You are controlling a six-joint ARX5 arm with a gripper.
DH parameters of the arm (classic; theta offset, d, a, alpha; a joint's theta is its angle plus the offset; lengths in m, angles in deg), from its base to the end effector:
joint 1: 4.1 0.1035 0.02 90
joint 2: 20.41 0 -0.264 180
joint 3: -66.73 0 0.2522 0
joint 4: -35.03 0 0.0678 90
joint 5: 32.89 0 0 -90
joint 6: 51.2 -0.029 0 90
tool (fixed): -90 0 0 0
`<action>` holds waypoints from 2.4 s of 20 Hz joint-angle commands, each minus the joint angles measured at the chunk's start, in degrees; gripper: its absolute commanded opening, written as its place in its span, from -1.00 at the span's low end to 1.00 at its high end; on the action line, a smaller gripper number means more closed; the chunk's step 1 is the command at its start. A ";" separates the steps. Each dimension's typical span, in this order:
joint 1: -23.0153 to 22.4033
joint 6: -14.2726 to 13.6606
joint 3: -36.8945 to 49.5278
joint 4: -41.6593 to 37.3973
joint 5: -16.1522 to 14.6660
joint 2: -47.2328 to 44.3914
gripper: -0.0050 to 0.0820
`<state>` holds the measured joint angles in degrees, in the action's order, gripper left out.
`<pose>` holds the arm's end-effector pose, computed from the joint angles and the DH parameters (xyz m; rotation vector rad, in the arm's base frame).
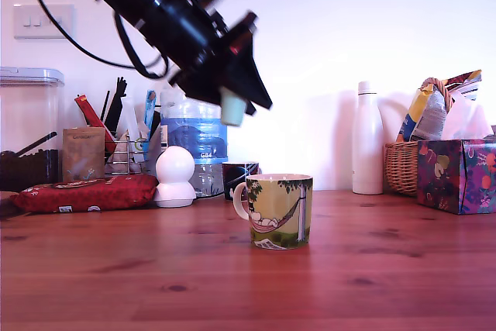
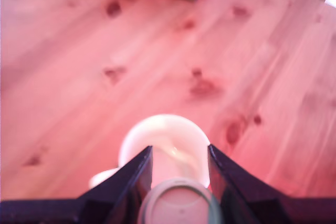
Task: Pick up the coffee capsules from the table one by one and drop them inside the nearest coffee cup
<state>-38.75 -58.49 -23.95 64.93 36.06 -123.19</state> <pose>0.3194 -0.2334 0.2446 0.2018 0.6969 -0.9746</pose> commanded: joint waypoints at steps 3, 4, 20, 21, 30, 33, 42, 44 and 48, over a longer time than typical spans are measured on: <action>-2.27 -1.79 -7.39 5.29 0.44 -5.81 -0.42; -2.75 -2.23 -8.87 6.19 0.74 -7.15 -0.42; -4.46 -3.69 -13.00 5.25 2.12 -12.22 -0.42; -4.46 -3.72 -13.00 4.83 2.12 -12.22 -0.42; -1.77 -3.69 -13.00 4.83 2.71 -12.26 -0.42; -1.60 -3.72 -13.00 4.83 2.67 -12.26 -0.42; -1.57 -4.74 -13.00 4.74 2.69 -12.31 -0.42; -1.57 -5.25 -13.00 3.56 1.97 -12.31 -0.20; -1.70 -5.42 -13.00 2.25 1.55 -12.31 0.84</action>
<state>-40.11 -63.46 -36.52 67.66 37.87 -134.25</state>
